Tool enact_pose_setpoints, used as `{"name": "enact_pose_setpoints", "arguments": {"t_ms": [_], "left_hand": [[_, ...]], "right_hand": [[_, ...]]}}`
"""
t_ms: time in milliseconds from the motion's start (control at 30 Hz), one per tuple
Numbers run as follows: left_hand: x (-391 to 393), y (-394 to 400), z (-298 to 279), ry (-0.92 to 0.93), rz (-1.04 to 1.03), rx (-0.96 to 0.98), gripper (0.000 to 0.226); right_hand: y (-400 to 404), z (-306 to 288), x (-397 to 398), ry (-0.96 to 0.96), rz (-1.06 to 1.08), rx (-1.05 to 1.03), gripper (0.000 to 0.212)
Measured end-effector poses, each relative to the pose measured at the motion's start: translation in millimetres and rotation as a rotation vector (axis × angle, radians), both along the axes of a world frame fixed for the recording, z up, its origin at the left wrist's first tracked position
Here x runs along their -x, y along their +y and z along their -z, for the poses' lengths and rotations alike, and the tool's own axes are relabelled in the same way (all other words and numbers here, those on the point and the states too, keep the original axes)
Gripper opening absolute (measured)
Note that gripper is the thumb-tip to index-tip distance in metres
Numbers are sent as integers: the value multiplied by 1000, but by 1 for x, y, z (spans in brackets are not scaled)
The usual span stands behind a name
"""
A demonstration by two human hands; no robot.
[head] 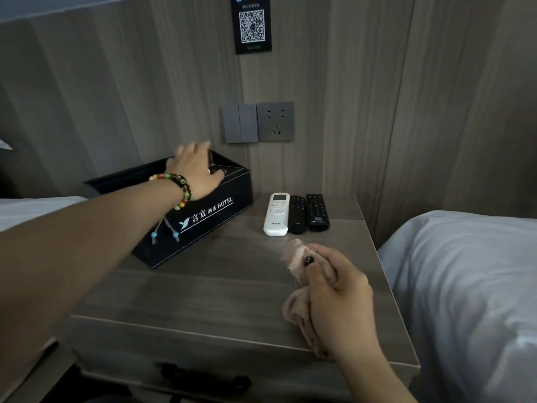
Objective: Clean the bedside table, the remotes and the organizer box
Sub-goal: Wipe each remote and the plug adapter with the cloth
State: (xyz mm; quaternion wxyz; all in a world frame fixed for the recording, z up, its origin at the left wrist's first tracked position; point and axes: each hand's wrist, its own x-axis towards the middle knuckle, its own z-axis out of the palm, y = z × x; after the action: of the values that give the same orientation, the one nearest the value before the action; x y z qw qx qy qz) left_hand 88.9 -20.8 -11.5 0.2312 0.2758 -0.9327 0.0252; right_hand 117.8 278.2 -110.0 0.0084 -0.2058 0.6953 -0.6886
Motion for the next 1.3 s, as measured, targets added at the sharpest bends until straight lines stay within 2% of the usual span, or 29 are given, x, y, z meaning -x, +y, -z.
{"name": "enact_pose_setpoints", "arguments": {"t_ms": [133,200,233,300,367,467,533,600,900,967,1033,1100,1167,1233,1300], "left_hand": [[-3,-26,8,-2,-57,-325,86],[1,-32,5,-84,-63,-386,85],[3,-33,2,-128,-57,-391,74],[3,-37,-4,-130,21,-424,36],[1,-46,-8,-100,79,-480,23],[-6,-56,-11,-56,102,-596,52],[-8,-59,-11,-23,107,-627,59],[-11,-57,-10,-12,120,-578,55],[-35,-43,-6,65,114,-129,47],[-41,-33,-5,240,158,-104,45],[-49,-17,-9,531,164,-114,41],[-60,6,-11,792,193,-238,36],[-73,38,-4,970,313,-549,28],[-89,78,16,1071,450,-924,21],[-107,117,41,1101,523,-1232,31]], "right_hand": [[-2,1,-1,39,7,-24,36],[-2,2,0,44,12,-29,35],[-2,3,0,51,17,-36,35],[-2,4,1,59,20,-41,34],[-2,3,1,58,9,-32,34],[-1,3,1,77,-1,-26,34],[-1,3,2,78,-3,-20,33],[-1,2,3,76,-10,-18,33],[-2,2,1,82,-21,1,35],[-2,2,1,82,-21,-7,35],[-1,2,1,95,-21,-21,35],[-1,2,0,100,-17,-27,33],[0,2,-1,94,-3,-37,31],[0,2,-2,94,14,-53,30],[2,0,-4,88,12,-53,29]]}}
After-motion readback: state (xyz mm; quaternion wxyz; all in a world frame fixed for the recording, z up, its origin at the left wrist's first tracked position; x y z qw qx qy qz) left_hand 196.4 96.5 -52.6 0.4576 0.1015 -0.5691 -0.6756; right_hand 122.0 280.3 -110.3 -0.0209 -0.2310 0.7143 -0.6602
